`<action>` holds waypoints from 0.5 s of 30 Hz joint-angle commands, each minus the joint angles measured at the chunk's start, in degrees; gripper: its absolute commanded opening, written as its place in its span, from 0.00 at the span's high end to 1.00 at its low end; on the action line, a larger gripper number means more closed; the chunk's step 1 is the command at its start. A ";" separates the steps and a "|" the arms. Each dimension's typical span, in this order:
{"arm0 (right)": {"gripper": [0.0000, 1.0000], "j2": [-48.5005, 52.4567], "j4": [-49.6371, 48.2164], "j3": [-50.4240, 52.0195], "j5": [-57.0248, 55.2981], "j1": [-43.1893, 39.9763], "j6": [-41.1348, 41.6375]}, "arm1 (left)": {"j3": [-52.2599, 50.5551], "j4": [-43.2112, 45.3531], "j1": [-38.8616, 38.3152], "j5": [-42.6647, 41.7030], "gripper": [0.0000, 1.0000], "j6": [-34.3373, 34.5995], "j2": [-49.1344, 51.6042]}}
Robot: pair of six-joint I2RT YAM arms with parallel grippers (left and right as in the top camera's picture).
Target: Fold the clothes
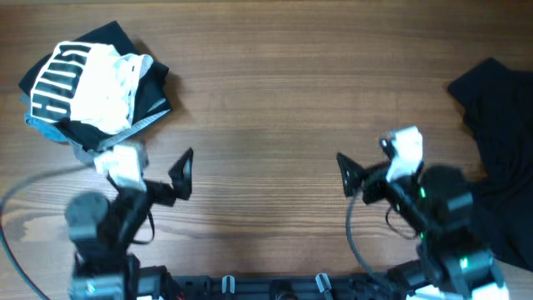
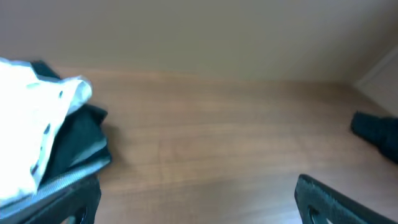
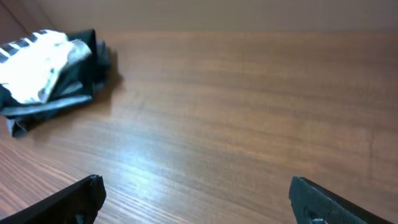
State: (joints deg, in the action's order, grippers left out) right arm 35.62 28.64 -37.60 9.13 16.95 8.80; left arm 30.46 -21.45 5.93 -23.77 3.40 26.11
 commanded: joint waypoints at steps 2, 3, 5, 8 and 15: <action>0.00 14.23 5.22 -13.97 3.45 -0.26 -0.13 | 17.20 -11.74 -0.37 0.44 0.00 0.13 16.20; 0.00 15.89 5.97 -15.52 4.17 -0.26 -0.70 | 20.39 -14.10 -0.59 0.42 0.00 0.13 19.06; 0.00 19.71 7.56 -18.56 7.72 -0.26 -0.22 | 25.86 -17.70 -1.18 -0.04 0.00 0.11 24.13; 0.00 23.74 8.70 -20.76 10.12 -0.33 -1.27 | 30.51 -19.76 -1.60 -1.55 0.00 0.83 28.57; 0.00 34.95 9.64 -22.21 1.42 -11.41 8.39 | 31.65 -15.91 -1.62 -11.04 0.00 4.63 31.82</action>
State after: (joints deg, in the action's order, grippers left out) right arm 65.10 37.76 -58.26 14.06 12.29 11.53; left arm 60.84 -38.83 4.64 -30.02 5.96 56.73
